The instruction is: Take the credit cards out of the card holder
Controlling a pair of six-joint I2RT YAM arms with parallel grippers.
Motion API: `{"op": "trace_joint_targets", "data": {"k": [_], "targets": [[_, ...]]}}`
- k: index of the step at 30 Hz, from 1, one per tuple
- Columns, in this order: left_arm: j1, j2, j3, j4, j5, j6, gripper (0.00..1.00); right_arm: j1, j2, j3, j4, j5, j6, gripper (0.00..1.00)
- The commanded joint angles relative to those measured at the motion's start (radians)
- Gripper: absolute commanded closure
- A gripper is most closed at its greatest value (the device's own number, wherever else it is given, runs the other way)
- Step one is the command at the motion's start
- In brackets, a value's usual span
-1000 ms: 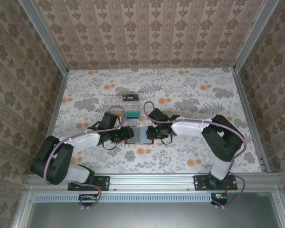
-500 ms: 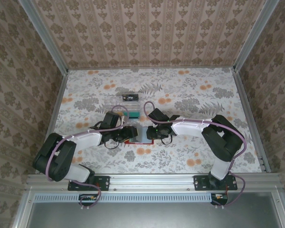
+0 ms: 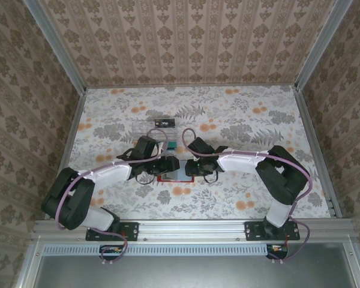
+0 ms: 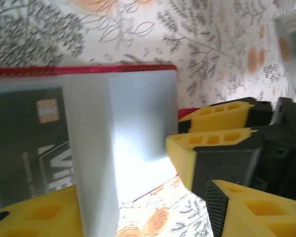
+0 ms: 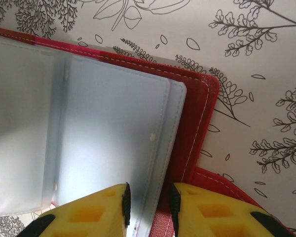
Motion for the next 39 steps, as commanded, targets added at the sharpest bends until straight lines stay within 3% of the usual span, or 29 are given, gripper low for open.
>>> {"op": "trace_joint_targets", "data": {"k": [1, 8, 18, 25, 32, 35, 39], "targets": [[-0.017, 0.029, 0.046, 0.001, 0.010, 0.026, 0.39, -0.003, -0.027, -0.045, -0.044, 0.038, 0.022, 0.68], [-0.071, 0.153, 0.103, 0.103, 0.046, -0.021, 0.43, -0.021, -0.124, -0.087, -0.056, 0.091, 0.039, 0.67], [-0.074, 0.168, 0.102, 0.220, 0.168, -0.053, 0.50, -0.035, -0.191, -0.107, -0.024, 0.122, 0.086, 0.64], [-0.021, 0.122, 0.080, 0.146, 0.130, -0.021, 0.55, -0.038, -0.197, -0.090, -0.021, 0.100, 0.089, 0.64], [0.106, 0.007, 0.021, -0.015, 0.080, 0.073, 0.72, -0.026, -0.219, -0.082, 0.031, 0.076, 0.114, 0.66], [0.139, 0.017, 0.006, -0.053, 0.068, 0.096, 0.84, -0.017, -0.191, -0.061, 0.068, 0.018, 0.119, 0.69], [0.143, 0.068, -0.009, -0.021, 0.092, 0.096, 0.92, -0.014, -0.127, -0.040, 0.117, -0.059, 0.149, 0.74]]}}
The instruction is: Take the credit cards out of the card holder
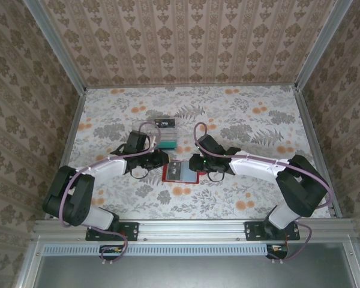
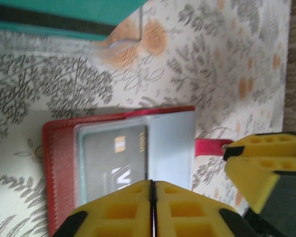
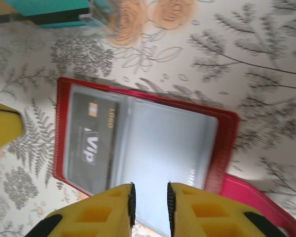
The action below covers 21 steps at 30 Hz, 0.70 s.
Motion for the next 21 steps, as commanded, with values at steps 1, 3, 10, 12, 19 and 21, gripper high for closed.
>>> {"op": "trace_joint_targets", "data": {"k": [1, 3, 10, 12, 19, 21], "targets": [[0.000, 0.048, -0.022, -0.010, 0.023, 0.027, 0.94, 0.007, 0.056, 0.030, 0.070, -0.088, 0.045, 0.74], [-0.002, 0.069, -0.031, 0.006, 0.033, 0.022, 0.95, 0.008, 0.086, 0.027, 0.113, -0.128, 0.064, 0.77], [-0.010, 0.102, -0.047, -0.004, 0.025, 0.025, 0.96, 0.007, 0.182, 0.024, 0.189, -0.204, 0.125, 0.79], [-0.011, 0.110, -0.049, -0.010, 0.019, 0.026, 0.96, 0.007, 0.194, 0.022, 0.204, -0.215, 0.133, 0.79], [-0.026, 0.121, -0.054, -0.012, 0.008, 0.022, 0.97, 0.007, 0.231, 0.041, 0.216, -0.245, 0.137, 0.81], [-0.026, 0.118, -0.055, -0.010, 0.006, 0.019, 0.97, 0.007, 0.239, 0.044, 0.217, -0.247, 0.139, 0.81]]}}
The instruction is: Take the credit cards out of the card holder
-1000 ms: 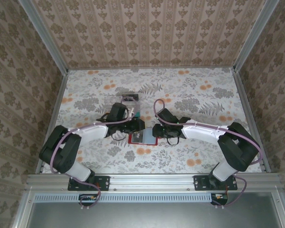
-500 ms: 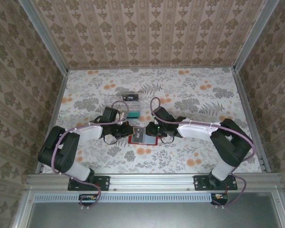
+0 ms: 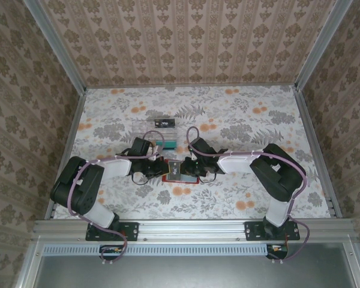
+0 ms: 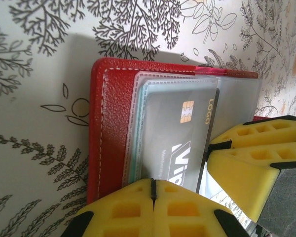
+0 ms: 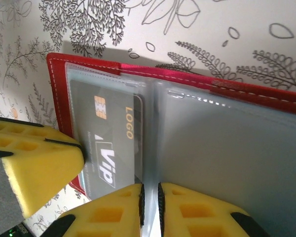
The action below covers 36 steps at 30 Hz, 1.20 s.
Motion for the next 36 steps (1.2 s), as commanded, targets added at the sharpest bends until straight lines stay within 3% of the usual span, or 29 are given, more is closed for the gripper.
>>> {"op": "trace_joint_targets", "data": {"k": [1, 7, 9, 11, 19, 29, 36], "targets": [[-0.008, 0.012, -0.018, -0.009, -0.005, 0.015, 0.97, 0.004, 0.026, 0.025, 0.022, -0.031, 0.023, 0.81], [-0.011, 0.010, -0.023, -0.008, -0.008, 0.009, 0.98, 0.005, 0.043, 0.034, 0.032, -0.047, 0.025, 0.83], [-0.011, 0.007, -0.024, -0.008, -0.010, 0.008, 0.98, 0.004, 0.039, 0.032, 0.029, -0.042, 0.024, 0.88], [-0.011, 0.004, -0.022, -0.017, -0.016, 0.010, 0.99, 0.003, 0.031, 0.024, 0.025, -0.037, 0.026, 1.00], [0.004, 0.000, -0.010, -0.112, -0.089, 0.036, 1.00, -0.031, -0.029, -0.033, 0.014, -0.023, 0.016, 1.00], [0.007, 0.007, -0.007, -0.109, -0.081, 0.035, 1.00, -0.042, -0.042, -0.070, 0.043, -0.048, 0.012, 1.00], [0.003, -0.005, -0.001, -0.098, -0.049, 0.036, 1.00, -0.036, -0.035, -0.042, 0.062, -0.060, 0.012, 0.88]]}}
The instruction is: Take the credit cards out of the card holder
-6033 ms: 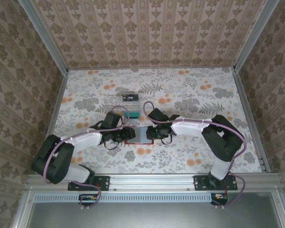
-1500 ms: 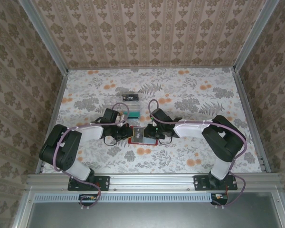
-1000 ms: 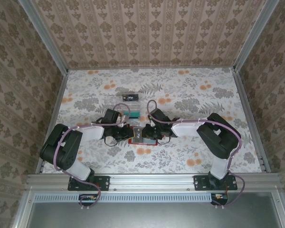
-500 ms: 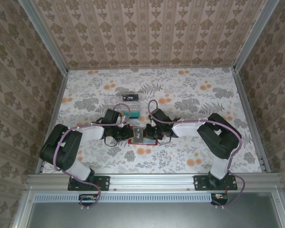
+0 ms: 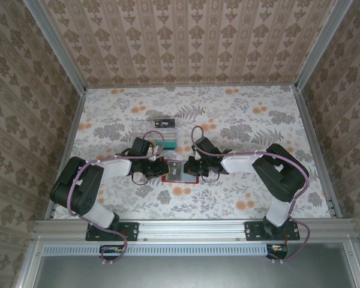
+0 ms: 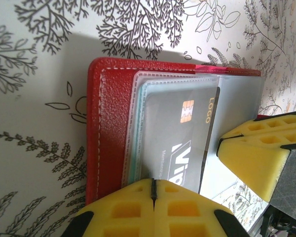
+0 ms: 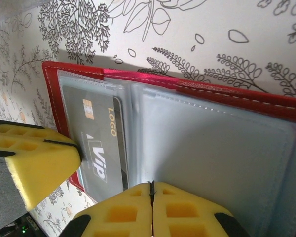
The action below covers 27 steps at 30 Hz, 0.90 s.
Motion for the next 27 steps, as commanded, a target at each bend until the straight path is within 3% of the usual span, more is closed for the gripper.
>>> {"op": "trace_joint_targets", "data": {"k": [1, 12, 27], "targets": [[0.001, -0.010, -0.001, -0.077, -0.026, 0.020, 0.99, 0.005, -0.016, 0.018, 0.003, -0.011, -0.013, 0.85], [0.014, -0.115, 0.019, -0.102, -0.019, 0.019, 0.93, 0.039, -0.008, 0.112, -0.110, 0.026, -0.083, 0.78], [0.004, -0.006, 0.019, -0.115, -0.035, 0.043, 0.97, 0.040, 0.052, 0.114, -0.110, 0.017, -0.076, 0.79]]}}
